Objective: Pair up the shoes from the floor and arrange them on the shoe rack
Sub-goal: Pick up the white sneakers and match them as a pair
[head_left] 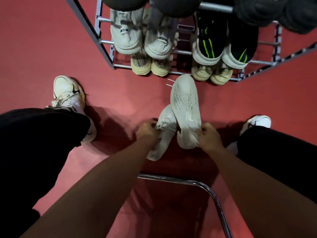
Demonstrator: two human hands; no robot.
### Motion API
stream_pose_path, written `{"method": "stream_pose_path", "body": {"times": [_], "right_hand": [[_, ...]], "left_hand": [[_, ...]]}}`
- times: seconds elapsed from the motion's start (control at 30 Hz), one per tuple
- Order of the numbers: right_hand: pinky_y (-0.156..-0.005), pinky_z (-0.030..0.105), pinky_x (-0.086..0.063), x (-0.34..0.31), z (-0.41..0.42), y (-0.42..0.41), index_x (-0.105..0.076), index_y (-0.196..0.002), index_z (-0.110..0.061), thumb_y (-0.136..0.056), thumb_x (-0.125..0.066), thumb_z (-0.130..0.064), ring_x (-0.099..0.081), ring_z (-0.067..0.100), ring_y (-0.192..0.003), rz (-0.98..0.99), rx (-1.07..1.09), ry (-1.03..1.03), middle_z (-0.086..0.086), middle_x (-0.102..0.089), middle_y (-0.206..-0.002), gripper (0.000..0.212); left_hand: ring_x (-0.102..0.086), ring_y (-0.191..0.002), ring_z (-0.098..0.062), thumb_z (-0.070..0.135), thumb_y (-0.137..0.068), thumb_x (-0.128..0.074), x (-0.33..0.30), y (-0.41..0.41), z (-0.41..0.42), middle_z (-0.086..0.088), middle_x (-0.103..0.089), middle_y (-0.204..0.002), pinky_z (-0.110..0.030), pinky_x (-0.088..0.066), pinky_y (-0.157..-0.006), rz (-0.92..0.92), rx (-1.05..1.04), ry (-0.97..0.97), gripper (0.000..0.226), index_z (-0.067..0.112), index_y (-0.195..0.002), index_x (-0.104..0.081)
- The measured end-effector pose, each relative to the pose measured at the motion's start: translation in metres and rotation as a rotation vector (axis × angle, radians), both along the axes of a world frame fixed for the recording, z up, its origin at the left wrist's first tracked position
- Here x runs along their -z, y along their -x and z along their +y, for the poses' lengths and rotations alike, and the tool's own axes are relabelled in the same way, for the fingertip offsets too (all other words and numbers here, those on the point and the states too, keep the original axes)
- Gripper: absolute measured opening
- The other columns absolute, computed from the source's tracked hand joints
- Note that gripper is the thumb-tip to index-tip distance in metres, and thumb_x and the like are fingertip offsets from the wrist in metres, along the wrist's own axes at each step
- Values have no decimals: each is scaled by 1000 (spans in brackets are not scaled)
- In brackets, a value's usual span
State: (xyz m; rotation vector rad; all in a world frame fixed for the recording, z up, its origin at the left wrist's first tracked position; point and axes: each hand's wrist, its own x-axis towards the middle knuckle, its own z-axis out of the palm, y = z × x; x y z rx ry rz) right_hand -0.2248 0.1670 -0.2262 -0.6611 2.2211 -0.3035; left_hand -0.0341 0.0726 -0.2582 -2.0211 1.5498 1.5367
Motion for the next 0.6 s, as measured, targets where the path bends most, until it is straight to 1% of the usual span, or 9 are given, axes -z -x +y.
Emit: {"method": "stream_pose_path", "body": {"times": [0.07,0.1,0.2,0.23,0.3,0.37,0.43,0.5,0.6], "right_hand": [[-58,26,-32,-5,-1,-12,-57,-87,-17,-91,-62,-34,-57,20,-78,-71,44,14,4,-63,-83,18],[-60,27,-34,-7,-1,-19,-58,-88,-16,-90,-63,-35,-57,19,-78,-89,59,23,3,-64,-83,20],[-62,26,-36,-9,-4,-41,-59,-89,-15,-89,-63,-37,-56,15,-74,-154,79,27,-1,-62,-82,22],[-61,24,-38,-10,-5,-51,-59,-87,-15,-88,-64,-37,-56,14,-72,-196,109,42,-1,-63,-81,22],[-65,26,-43,-7,-10,-74,-61,-87,-13,-86,-66,-36,-60,17,-78,-250,162,71,3,-67,-84,23],[-75,33,-49,-1,-17,-97,-64,-91,-7,-88,-65,-30,-64,26,-87,-263,166,92,11,-69,-90,23],[-86,40,-52,5,-23,-120,-67,-101,-4,-90,-61,-30,-66,31,-95,-335,159,123,15,-71,-99,29],[-94,43,-50,9,-25,-133,-67,-110,-9,-91,-52,-44,-66,29,-102,-395,205,138,15,-71,-108,43],[-89,36,-47,18,-8,-127,-65,-111,-10,-95,-49,-36,-63,32,-107,-250,387,21,16,-68,-114,35]], "left_hand": [[-54,-62,-10,8,-88,-65,-10,14,3,-5,-63,-89,-7,-43,-41,210,-163,-183,28,12,-115,-63],[-53,-62,-12,4,-90,-61,-16,14,2,-7,-60,-85,-9,-45,-42,288,-250,-250,24,9,-113,-61],[-65,-85,-21,22,-83,-61,-20,-4,-2,-3,-68,-91,-27,-57,-83,338,-416,-242,22,16,-102,-70],[-66,-78,-19,27,-85,-61,-22,-12,-4,-1,-69,-85,-29,-58,-80,347,-493,-242,21,17,-100,-71],[-65,-58,-9,34,-92,-60,-26,-30,-3,3,-68,-71,-20,-58,-58,388,-520,-267,21,16,-89,-71],[-67,-70,-14,30,-88,-67,-34,-45,-1,-6,-72,-87,-30,-61,-74,434,-436,-292,20,10,-91,-69],[-69,-81,-22,20,-80,-77,-27,-60,-1,-15,-72,-106,-34,-60,-77,386,-357,-216,35,2,-108,-68],[-71,-88,-26,25,-73,-82,-17,-74,-6,-15,-74,-105,-40,-59,-83,275,-363,-119,43,7,-110,-70],[-70,-94,-26,28,-68,-82,0,-96,-13,-13,-74,-106,-46,-55,-92,212,-421,-91,49,11,-113,-70]]}}
